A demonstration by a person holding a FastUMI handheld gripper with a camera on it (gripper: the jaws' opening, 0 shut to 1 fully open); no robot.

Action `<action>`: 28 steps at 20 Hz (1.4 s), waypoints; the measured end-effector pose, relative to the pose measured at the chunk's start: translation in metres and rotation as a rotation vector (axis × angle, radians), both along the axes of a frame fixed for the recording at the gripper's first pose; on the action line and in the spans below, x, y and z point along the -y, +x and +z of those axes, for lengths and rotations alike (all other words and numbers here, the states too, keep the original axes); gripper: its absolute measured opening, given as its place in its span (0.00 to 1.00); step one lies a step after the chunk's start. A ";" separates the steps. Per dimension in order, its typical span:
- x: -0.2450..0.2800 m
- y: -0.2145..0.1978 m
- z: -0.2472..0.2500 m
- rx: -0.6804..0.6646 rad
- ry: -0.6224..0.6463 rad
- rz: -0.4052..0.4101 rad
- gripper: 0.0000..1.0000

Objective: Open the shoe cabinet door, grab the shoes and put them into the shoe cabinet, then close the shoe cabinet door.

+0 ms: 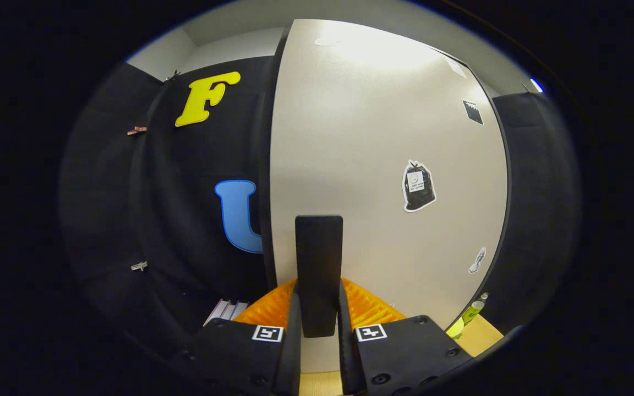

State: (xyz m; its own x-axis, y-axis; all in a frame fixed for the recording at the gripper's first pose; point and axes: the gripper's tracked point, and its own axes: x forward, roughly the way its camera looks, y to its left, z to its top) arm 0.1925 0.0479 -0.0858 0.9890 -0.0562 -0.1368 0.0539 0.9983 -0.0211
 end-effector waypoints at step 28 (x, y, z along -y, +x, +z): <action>0.097 -0.149 0.017 -0.035 0.049 0.158 0.32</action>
